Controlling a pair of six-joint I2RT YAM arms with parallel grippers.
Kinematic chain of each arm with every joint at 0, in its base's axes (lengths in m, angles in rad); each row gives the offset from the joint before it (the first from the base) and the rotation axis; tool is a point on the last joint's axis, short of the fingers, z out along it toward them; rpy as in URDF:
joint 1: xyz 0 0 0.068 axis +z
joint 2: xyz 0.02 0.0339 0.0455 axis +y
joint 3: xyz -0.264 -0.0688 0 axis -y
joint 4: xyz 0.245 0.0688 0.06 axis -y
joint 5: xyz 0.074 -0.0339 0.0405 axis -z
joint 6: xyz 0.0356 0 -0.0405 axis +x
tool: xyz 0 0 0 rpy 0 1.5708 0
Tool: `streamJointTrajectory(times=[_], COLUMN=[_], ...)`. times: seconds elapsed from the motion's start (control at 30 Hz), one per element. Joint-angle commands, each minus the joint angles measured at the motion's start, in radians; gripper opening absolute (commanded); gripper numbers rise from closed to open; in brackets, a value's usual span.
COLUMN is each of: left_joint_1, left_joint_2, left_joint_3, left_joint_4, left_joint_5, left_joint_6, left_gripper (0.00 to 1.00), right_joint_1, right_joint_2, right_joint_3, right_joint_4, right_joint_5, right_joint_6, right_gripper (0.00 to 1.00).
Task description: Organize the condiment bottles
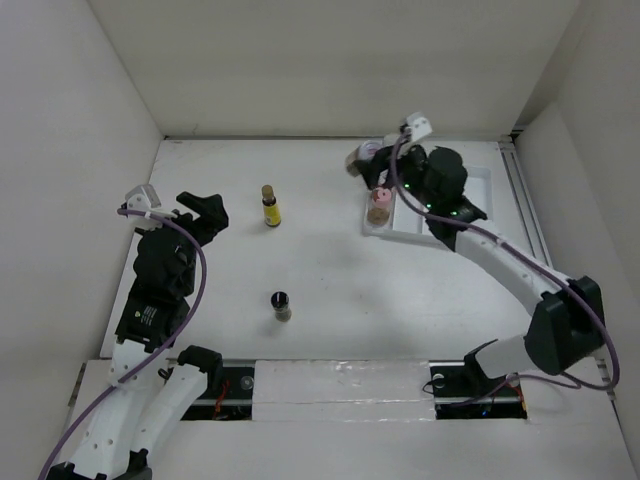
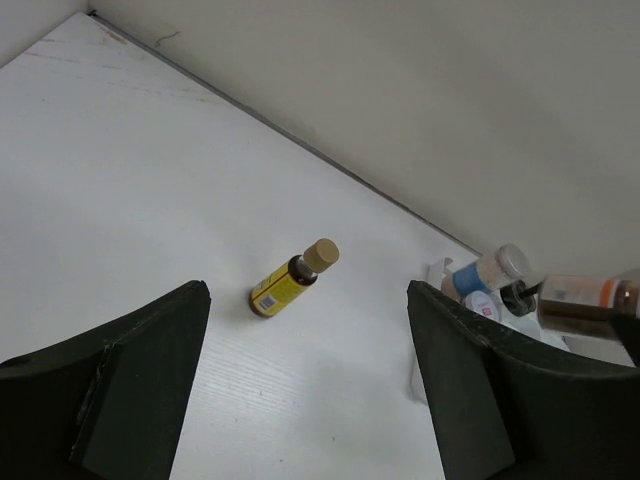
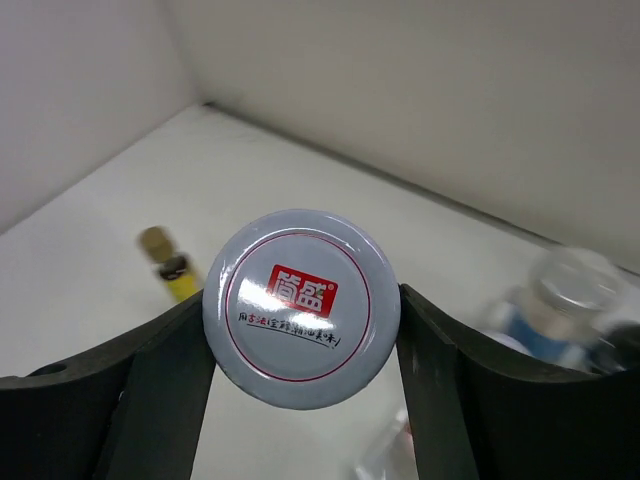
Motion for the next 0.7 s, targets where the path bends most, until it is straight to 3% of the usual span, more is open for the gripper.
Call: streamJointTrajectory(times=[0.0,0.17,0.27,0.67], left_joint_1=[-0.002,-0.002,-0.002,-0.002], left_joint_2=[-0.009,0.001,0.011,0.021], left_joint_3=[0.016,0.016,0.016,0.016], left_joint_4=[0.059,0.059,0.059,0.070], left_joint_5=[0.019,0.040,0.049,0.049], left_joint_6=[0.016,0.026,0.026,0.035], left_gripper=[0.75,0.75,0.75,0.75], right_joint_1=[-0.087,-0.277,-0.328,-0.396], right_joint_2=[-0.096,-0.073,0.013,0.306], right_joint_3=[-0.086,-0.131,-0.112,0.050], right_joint_4=[0.100,0.088,0.088,0.099], right_joint_5=[0.101,0.112,0.112,0.093], right_joint_6=[0.072,0.085,0.085,0.085], right_gripper=[0.42,0.42,0.42,0.41])
